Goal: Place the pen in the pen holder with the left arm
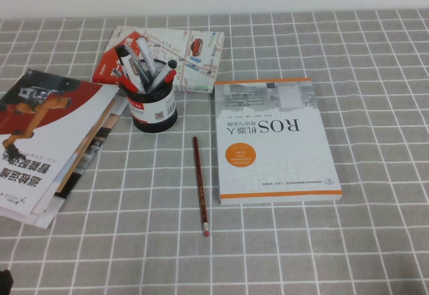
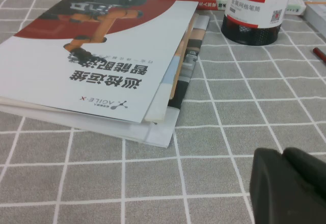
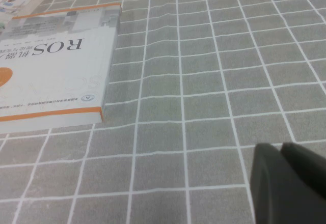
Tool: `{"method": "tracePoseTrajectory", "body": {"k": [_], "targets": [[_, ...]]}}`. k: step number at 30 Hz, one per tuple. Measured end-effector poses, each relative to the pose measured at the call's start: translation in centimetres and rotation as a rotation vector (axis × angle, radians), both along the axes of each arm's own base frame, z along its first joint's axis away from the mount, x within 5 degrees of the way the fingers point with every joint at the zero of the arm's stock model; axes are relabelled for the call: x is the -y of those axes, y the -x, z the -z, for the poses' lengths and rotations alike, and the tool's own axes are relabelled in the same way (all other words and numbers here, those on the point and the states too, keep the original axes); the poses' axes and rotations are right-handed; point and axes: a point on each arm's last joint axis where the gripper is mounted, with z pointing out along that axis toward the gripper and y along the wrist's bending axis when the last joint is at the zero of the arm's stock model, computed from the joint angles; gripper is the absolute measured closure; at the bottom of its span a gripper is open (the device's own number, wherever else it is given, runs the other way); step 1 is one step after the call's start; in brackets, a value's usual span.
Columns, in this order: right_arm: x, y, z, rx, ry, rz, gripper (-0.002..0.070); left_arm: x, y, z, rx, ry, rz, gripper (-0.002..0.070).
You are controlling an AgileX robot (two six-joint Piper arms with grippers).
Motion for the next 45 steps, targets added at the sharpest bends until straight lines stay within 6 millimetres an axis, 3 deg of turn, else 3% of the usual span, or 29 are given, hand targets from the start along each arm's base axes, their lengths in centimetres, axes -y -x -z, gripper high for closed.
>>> {"method": "tracePoseTrajectory", "body": {"k": [19, 25, 32, 45], "targets": [[0.0, 0.0, 0.0, 0.000, 0.000, 0.000, 0.0690, -0.1, -0.1, -0.2, 0.022, -0.024, -0.008, 0.0677], [0.0, 0.0, 0.0, 0.000, 0.000, 0.000, 0.0690, -0.1, -0.3, -1.1, 0.102, 0.140, -0.052, 0.0677], [0.0, 0.0, 0.0, 0.000, 0.000, 0.000, 0.0690, -0.2, -0.5, -2.3, 0.178, 0.527, -0.116, 0.0677], [0.0, 0.0, 0.0, 0.000, 0.000, 0.000, 0.0690, -0.2, -0.4, -2.5, 0.152, 0.630, -0.137, 0.0677]]}}
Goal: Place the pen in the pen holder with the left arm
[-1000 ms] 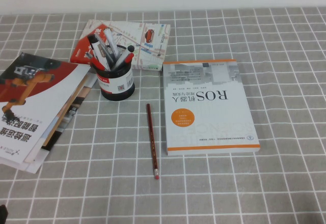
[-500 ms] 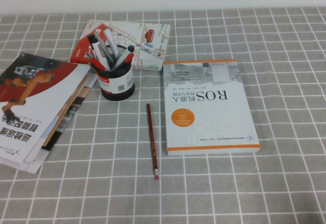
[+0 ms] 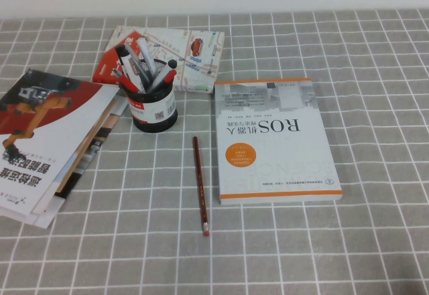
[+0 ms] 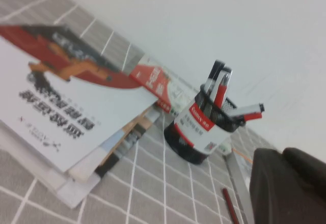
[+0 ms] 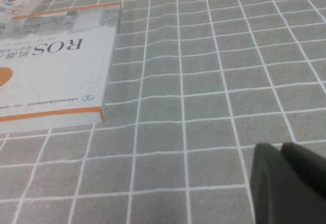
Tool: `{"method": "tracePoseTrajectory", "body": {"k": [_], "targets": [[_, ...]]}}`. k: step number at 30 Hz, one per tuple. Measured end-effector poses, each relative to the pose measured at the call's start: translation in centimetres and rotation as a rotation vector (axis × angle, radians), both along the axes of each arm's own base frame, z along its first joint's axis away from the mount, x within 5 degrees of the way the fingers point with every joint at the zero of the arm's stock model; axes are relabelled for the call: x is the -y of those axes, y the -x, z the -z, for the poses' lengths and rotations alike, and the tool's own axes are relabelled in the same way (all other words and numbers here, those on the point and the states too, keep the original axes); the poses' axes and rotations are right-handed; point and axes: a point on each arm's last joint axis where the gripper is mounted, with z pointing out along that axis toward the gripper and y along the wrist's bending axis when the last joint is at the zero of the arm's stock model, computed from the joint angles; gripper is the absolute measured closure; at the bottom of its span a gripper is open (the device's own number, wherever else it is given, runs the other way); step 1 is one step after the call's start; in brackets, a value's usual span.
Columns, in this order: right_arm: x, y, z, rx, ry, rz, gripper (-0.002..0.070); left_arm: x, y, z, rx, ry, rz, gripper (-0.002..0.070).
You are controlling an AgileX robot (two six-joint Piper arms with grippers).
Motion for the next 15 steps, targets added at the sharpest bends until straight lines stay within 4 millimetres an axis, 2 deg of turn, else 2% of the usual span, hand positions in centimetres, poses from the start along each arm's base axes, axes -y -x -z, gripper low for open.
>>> {"method": "tracePoseTrajectory", "body": {"k": [2, 7, 11, 15], "targets": [[0.0, 0.0, 0.0, 0.000, 0.000, 0.000, 0.0690, 0.0, 0.2, -0.6, -0.030, 0.002, 0.002, 0.0677], [0.0, 0.0, 0.0, 0.000, 0.000, 0.000, 0.0690, 0.1, 0.1, -3.7, -0.161, -0.017, 0.010, 0.0677], [0.0, 0.0, 0.0, 0.000, 0.000, 0.000, 0.0690, 0.3, -1.1, -5.7, -0.333, -0.111, 0.038, 0.0677], [0.0, 0.0, 0.0, 0.000, 0.000, 0.000, 0.0690, 0.9, -3.1, -8.0, -0.476, -0.237, 0.114, 0.0677]]}}
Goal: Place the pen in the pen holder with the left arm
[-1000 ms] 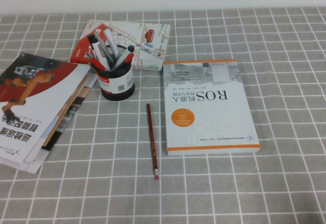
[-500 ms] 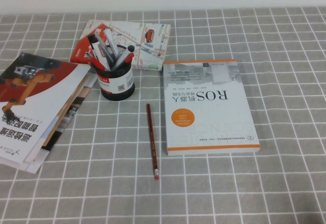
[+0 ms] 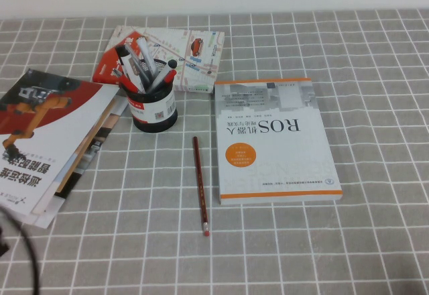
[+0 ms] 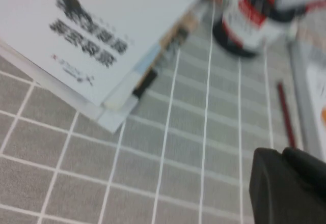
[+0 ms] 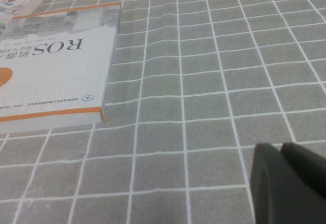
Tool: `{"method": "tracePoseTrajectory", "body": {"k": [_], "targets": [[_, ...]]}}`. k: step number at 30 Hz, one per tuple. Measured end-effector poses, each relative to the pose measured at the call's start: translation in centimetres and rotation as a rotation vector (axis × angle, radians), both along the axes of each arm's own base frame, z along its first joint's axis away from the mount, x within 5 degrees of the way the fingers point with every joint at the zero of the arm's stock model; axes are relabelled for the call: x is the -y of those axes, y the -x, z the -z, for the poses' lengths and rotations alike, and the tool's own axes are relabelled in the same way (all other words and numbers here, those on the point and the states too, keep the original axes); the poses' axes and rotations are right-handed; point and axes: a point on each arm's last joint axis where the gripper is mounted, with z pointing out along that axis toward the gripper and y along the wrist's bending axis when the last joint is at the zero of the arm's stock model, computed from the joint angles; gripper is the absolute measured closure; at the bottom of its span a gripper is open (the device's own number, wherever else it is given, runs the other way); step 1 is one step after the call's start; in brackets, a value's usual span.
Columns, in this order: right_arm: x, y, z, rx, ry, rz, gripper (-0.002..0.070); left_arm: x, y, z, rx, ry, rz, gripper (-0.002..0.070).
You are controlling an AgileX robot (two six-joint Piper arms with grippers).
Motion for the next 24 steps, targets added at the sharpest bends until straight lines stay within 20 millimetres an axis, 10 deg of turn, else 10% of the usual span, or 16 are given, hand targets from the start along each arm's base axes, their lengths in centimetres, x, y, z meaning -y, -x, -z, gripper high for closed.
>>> {"method": "tracePoseTrajectory", "body": {"k": [12, 24], "targets": [[0.0, 0.0, 0.0, 0.000, 0.000, 0.000, 0.0690, 3.3, -9.0, -0.8, -0.374, -0.101, 0.293, 0.0677], [0.0, 0.0, 0.0, 0.000, 0.000, 0.000, 0.0690, 11.4, -15.1, 1.6, -0.560, -0.170, 0.536, 0.0677]]}}
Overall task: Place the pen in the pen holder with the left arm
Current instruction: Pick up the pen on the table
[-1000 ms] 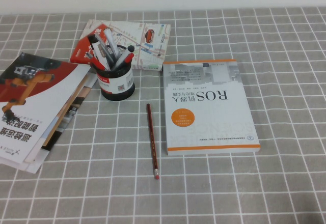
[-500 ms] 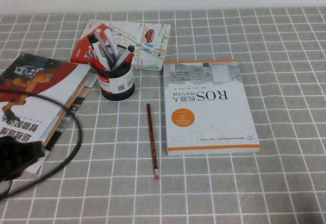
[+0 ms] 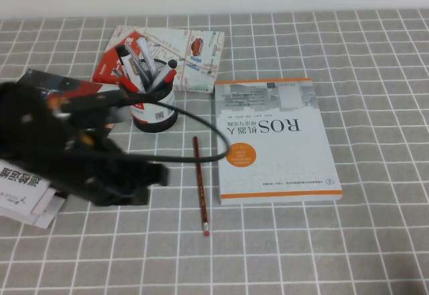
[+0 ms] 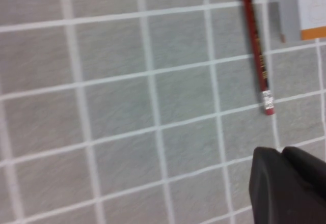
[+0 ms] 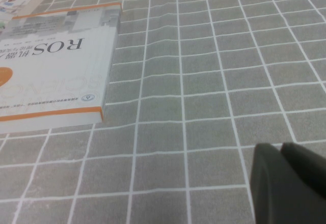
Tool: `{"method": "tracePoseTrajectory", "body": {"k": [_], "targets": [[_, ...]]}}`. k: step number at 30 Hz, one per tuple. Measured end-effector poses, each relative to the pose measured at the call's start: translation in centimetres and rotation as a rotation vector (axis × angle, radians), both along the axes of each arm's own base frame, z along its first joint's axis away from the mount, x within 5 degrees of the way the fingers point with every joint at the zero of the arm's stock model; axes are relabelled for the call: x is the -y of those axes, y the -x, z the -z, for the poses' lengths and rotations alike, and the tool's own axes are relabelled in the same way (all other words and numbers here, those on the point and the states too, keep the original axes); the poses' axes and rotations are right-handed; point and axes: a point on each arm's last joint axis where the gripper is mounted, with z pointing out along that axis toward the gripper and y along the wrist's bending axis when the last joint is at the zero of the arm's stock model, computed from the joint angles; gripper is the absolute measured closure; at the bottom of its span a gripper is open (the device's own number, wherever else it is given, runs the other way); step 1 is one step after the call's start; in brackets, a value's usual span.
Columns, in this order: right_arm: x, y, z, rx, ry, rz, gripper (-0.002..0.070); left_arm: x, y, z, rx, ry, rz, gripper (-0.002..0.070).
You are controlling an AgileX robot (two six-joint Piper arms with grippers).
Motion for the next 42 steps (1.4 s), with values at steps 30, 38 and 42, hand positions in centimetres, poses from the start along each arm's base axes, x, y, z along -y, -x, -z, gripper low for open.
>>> {"method": "tracePoseTrajectory", "body": {"k": [30, 38, 42], "targets": [[0.0, 0.0, 0.0, 0.000, 0.000, 0.000, 0.0690, 9.2, -7.8, 1.5, -0.091, -0.184, 0.086, 0.0677], [0.0, 0.0, 0.0, 0.000, 0.000, 0.000, 0.0690, 9.8, -8.8, 2.6, -0.094, -0.235, 0.191, 0.0547], [0.0, 0.0, 0.0, 0.000, 0.000, 0.000, 0.0690, 9.9, -9.2, 3.4, -0.102, -0.251, 0.183, 0.0405]]}}
